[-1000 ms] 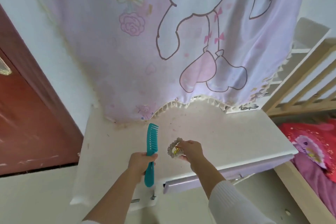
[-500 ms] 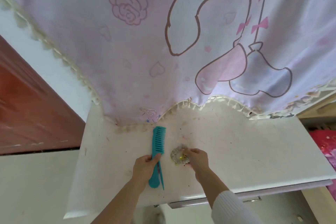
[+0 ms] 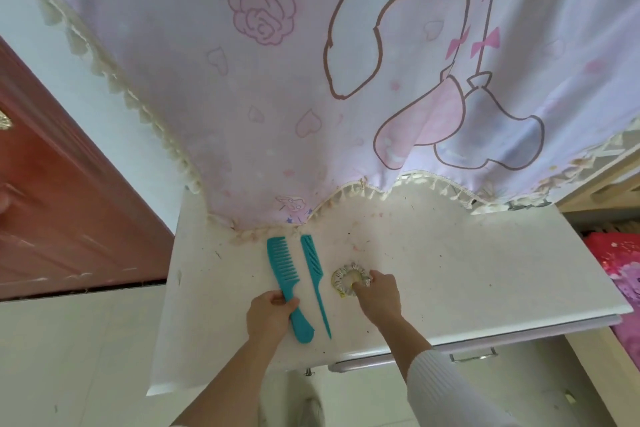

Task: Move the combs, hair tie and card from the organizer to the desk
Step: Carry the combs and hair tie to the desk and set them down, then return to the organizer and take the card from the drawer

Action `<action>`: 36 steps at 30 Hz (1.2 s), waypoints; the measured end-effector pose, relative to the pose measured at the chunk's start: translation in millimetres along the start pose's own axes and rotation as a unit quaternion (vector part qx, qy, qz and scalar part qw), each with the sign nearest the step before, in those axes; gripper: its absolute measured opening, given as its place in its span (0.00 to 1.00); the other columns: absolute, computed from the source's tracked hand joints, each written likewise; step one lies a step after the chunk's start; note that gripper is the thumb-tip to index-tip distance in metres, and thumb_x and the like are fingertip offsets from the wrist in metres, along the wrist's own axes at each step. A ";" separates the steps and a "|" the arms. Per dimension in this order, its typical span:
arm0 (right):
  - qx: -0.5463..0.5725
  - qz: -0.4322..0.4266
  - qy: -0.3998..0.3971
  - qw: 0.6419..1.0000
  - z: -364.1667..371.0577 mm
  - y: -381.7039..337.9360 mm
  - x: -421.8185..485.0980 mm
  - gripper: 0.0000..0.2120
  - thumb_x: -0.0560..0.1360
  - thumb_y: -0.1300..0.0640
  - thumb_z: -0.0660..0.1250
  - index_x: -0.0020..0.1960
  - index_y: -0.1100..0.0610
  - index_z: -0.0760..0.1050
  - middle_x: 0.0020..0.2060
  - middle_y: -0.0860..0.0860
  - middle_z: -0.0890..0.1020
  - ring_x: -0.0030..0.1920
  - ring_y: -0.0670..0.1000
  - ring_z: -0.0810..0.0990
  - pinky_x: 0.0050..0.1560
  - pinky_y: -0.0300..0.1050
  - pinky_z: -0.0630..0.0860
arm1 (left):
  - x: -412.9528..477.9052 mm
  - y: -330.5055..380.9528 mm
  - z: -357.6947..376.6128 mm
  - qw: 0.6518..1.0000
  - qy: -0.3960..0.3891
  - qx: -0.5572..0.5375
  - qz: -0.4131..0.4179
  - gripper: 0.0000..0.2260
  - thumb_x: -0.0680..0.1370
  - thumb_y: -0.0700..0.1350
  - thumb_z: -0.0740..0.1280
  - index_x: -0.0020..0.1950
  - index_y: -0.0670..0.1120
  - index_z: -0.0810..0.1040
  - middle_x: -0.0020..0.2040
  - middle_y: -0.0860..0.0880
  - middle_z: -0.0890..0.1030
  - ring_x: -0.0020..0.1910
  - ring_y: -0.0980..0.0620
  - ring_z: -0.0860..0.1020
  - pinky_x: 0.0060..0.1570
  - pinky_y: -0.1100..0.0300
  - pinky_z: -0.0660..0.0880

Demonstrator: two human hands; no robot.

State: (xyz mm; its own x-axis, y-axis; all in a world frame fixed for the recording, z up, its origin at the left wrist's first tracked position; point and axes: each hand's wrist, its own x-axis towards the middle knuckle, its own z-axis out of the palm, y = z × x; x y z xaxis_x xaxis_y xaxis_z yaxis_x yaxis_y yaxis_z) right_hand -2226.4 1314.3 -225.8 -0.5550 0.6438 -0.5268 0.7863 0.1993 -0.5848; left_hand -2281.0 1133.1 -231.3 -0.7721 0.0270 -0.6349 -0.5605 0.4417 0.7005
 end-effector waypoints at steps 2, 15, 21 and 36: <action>-0.022 -0.015 -0.012 1.000 -4.9 -1.3 -8.7 0.30 0.74 0.52 0.66 0.73 0.58 0.63 0.70 0.57 0.68 0.66 0.57 0.72 0.61 0.48 0.71 | 3.4 1.8 -7.4 0.998 -0.010 0.061 0.017 0.12 0.71 0.42 0.74 0.53 0.40 0.81 0.49 0.41 0.84 0.48 0.42 0.82 0.54 0.47 0.79; 0.023 -0.034 0.122 0.992 -45.3 37.9 -161.3 0.25 0.74 0.49 0.66 0.69 0.54 0.68 0.67 0.52 0.72 0.62 0.52 0.74 0.60 0.43 0.69 | -68.2 36.7 5.5 0.887 -0.157 0.302 0.312 0.12 0.76 0.47 0.65 0.57 0.45 0.79 0.56 0.46 0.82 0.52 0.48 0.79 0.50 0.60 0.70; 0.072 0.065 0.253 0.963 -57.2 125.1 -294.0 0.22 0.74 0.50 0.65 0.67 0.55 0.70 0.65 0.53 0.73 0.61 0.53 0.75 0.59 0.44 0.72 | -183.4 -20.9 45.8 0.701 -0.266 0.405 0.523 0.13 0.79 0.46 0.60 0.62 0.47 0.74 0.58 0.45 0.77 0.58 0.47 0.76 0.56 0.55 0.71; 0.107 0.378 0.535 0.748 -6.3 418.1 -775.4 0.25 0.74 0.50 0.65 0.68 0.58 0.68 0.65 0.55 0.73 0.66 0.56 0.69 0.62 0.47 0.69 | -632.8 -327.7 59.6 0.266 -0.532 0.395 0.700 0.17 0.77 0.44 0.55 0.64 0.47 0.73 0.63 0.48 0.73 0.61 0.47 0.72 0.52 0.55 0.70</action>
State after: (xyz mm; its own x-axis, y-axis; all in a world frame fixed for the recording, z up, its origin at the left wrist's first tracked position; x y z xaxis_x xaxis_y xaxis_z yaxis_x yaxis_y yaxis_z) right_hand -1465.6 903.1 -57.9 0.6518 0.7578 -0.0288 0.6399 -0.5699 -0.5155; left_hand -1590.9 1024.7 -78.6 0.6997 0.7133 0.0413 0.6154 -0.6310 0.4723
